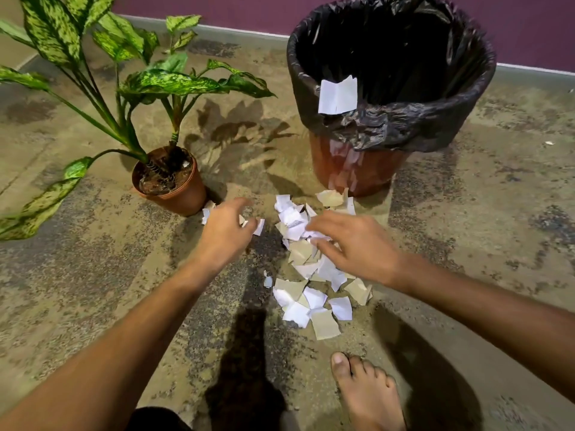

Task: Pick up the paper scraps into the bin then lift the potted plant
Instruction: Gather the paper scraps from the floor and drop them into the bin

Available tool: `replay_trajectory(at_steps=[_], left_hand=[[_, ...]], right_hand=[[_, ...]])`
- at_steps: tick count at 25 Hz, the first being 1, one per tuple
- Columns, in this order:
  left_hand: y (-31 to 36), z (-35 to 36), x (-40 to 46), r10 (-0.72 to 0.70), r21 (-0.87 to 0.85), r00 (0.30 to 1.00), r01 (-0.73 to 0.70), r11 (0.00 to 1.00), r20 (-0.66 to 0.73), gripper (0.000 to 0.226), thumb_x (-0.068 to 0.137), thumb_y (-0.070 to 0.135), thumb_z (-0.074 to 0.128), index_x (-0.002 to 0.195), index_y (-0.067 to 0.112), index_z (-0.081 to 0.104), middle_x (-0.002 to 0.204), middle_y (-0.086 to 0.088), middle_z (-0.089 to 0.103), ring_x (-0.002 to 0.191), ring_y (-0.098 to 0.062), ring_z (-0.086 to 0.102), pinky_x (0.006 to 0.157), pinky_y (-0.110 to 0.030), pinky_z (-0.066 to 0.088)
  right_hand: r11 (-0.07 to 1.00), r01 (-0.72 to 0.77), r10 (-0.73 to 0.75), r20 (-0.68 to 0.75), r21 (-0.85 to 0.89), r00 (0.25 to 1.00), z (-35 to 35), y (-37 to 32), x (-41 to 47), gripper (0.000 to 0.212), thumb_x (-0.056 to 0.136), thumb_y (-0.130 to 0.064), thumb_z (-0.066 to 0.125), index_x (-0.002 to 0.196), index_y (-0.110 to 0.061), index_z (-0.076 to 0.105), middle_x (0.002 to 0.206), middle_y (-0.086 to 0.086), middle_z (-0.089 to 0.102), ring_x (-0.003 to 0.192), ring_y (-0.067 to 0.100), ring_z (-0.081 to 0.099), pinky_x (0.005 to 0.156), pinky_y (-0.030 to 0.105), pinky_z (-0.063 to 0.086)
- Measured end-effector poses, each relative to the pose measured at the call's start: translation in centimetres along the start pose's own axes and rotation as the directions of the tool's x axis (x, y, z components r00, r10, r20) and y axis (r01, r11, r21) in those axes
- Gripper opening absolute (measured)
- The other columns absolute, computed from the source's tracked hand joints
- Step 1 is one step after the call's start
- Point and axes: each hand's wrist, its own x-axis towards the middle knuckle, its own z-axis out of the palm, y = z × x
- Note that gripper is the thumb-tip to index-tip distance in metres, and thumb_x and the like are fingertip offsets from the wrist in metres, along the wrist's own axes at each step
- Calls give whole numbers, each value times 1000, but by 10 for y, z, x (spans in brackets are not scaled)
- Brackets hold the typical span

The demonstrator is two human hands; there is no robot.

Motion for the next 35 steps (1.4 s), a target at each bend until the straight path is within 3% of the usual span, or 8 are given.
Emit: replay_trajectory(at_steps=[3, 5, 8, 11, 21, 25, 29, 35], left_hand=[[-43, 11, -5, -142, 171, 976, 113, 979, 167, 59, 88, 31, 65, 139, 11, 44, 143, -11, 46, 126, -28, 46, 106, -39, 39], [-67, 14, -10, -269, 287, 942, 206, 936, 199, 73, 86, 37, 67, 145, 12, 33, 152, -12, 33, 138, -31, 29, 112, -49, 31], [-91, 17, -16, -429, 326, 882, 355, 876, 193, 88, 83, 42, 70, 149, 14, 20, 157, -13, 18, 142, -38, 18, 115, -56, 23], [-99, 23, -15, -494, 273, 849, 438, 857, 189, 98, 79, 44, 72, 151, 17, 11, 158, -13, 14, 143, -39, 15, 115, -59, 20], [-104, 36, -4, -492, 154, 857, 472, 868, 149, 116, 70, 47, 80, 152, 22, 1, 156, -15, 17, 139, -39, 26, 114, -54, 26], [-95, 42, 8, -458, 94, 876, 449, 889, 153, 119, 71, 45, 80, 152, 20, -4, 160, -14, 3, 145, -37, 13, 118, -50, 20], [-93, 47, 18, -451, 50, 875, 450, 892, 176, 116, 75, 44, 77, 152, 18, -6, 160, -12, -11, 146, -39, 3, 120, -48, 14], [-97, 53, 30, -436, 88, 886, 427, 900, 160, 107, 79, 52, 70, 153, 24, -2, 161, -10, -4, 144, -40, 10, 118, -51, 18]], right_hand=[[991, 6, 36, 315, -132, 948, 25, 9, -17, 38, 98, -34, 46, 132, -20, 53, 135, 0, 54, 117, 21, 57, 85, 35, 53], [984, 13, 63, 409, -180, 910, 42, 15, -30, 46, 98, -39, 46, 139, -21, 45, 145, 2, 44, 128, 22, 48, 98, 33, 44], [968, -16, 121, 405, -252, 906, 50, 32, -25, 58, 95, -46, 46, 147, -24, 33, 154, 2, 30, 138, 24, 33, 110, 36, 35], [948, -79, 206, 403, -308, 892, 51, 40, -12, 63, 92, -47, 51, 147, -23, 30, 155, 6, 26, 139, 27, 29, 111, 41, 33], [945, -104, 248, 471, -309, 847, 67, 64, 51, 80, 88, -63, 48, 151, -28, 15, 160, 5, 11, 142, 32, 22, 113, 48, 28], [966, -37, 181, 568, -255, 803, 86, 68, 92, 81, 85, -67, 49, 151, -36, 13, 161, 0, 7, 144, 33, 14, 115, 51, 19], [973, 44, 121, 659, -227, 742, 106, 63, 120, 79, 81, -72, 49, 147, -44, 15, 161, 1, 4, 139, 40, 25, 111, 54, 27], [957, 66, 163, 710, -283, 685, 121, 77, 113, 83, 76, -82, 42, 147, -47, 15, 162, -6, 4, 140, 37, 21, 110, 57, 24]])
